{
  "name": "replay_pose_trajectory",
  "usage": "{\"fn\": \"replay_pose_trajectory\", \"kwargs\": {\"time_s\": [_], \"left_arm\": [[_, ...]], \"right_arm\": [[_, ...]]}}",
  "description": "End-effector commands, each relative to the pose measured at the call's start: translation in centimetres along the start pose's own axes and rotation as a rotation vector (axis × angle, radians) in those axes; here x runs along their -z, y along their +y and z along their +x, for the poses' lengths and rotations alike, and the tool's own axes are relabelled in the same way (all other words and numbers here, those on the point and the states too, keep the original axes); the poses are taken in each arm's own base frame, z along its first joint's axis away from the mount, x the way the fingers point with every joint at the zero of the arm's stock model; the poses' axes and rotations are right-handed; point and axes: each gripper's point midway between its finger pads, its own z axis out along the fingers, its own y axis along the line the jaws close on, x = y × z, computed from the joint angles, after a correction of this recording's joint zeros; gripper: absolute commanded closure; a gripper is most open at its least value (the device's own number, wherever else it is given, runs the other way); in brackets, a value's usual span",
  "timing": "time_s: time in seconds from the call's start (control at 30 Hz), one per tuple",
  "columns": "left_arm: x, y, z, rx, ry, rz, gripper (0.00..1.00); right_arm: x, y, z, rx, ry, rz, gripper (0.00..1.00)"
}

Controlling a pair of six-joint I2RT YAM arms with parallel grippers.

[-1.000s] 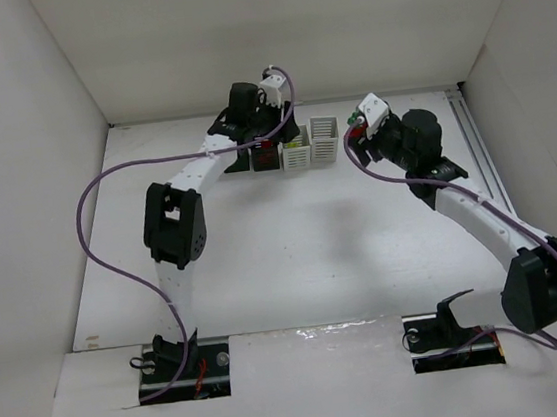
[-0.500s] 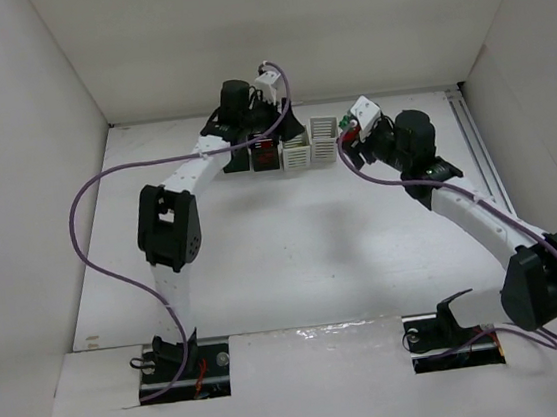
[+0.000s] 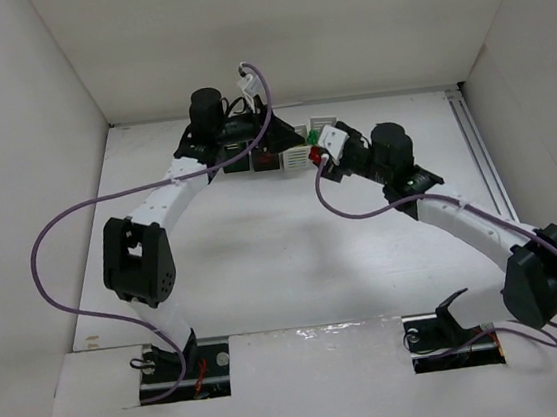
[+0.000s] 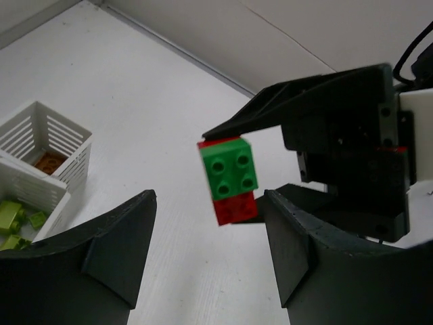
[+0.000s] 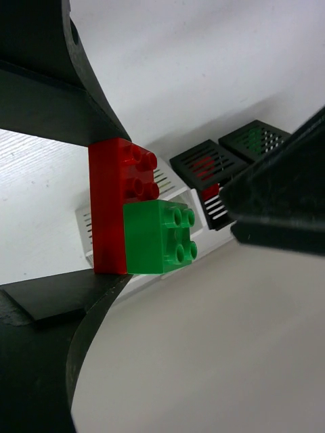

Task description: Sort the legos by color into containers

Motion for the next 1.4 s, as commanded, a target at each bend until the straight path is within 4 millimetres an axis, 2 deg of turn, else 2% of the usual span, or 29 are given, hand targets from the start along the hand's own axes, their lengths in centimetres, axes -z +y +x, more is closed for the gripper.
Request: {"fn": "replay_pose_trajectory", "kwargs": {"time_s": [0.0, 0.23, 0.33, 0.53, 0.67, 0.9, 1.07, 1.13, 1.27, 1.3, 1.33, 1.37], "left_arm": [[0.5, -3.4, -2.4, -0.142, -0.036, 0.045, 0.39], [0.6, -3.3, -2.9, -0.14, -0.045, 0.017, 0.39], [0.0, -2.6, -2.1, -0.129, -0.02, -0.001, 0.38], [-1.2, -2.8, -1.6, -0.15, 0.003, 0.012, 0.38], [-1.3, -3.0, -1.5, -0.141, 0.01, 0.034, 0.38], [-1.7, -2.5, -1.4, -0.131, 0.011, 0.034, 0.38], [-2.0, -3.7, -1.2, -0.126, 0.015, 0.1, 0.38], [-2.2, -3.5, -1.3, -0.126, 0.015, 0.1, 0.39], [-2.2, -3.7, -1.7, -0.135, 0.009, 0.102, 0.49], [-2.2, -3.7, -1.7, -0.135, 0.009, 0.102, 0.54], [-2.3, -3.4, -1.4, -0.127, 0.014, 0.1, 0.63], [-2.3, -3.4, -1.4, -0.118, 0.015, 0.1, 0.67]], "right_arm": [[-0.2, -1.0, -2.4, 0.093, -0.067, 0.072, 1.0], [-0.3, 0.0, -3.0, 0.086, -0.061, 0.078, 1.0], [-0.2, 0.0, -3.4, 0.089, -0.066, 0.086, 1.0], [-0.2, 0.2, -3.6, 0.09, -0.067, 0.084, 1.0], [-0.5, 0.3, -3.1, 0.087, -0.053, 0.085, 1.0], [-0.6, 0.3, -3.9, 0.081, -0.069, 0.085, 1.0], [-0.5, 0.0, -4.3, 0.083, -0.076, 0.09, 1.0], [-0.5, -0.1, -4.2, 0.083, -0.07, 0.098, 1.0], [-0.5, -0.1, -4.2, 0.083, -0.07, 0.098, 1.0], [-0.5, -0.1, -4.2, 0.083, -0.07, 0.098, 1.0], [-0.5, -0.1, -4.2, 0.083, -0.07, 0.098, 1.0], [-0.5, -0.2, -4.1, 0.082, -0.065, 0.105, 1.0]]}}
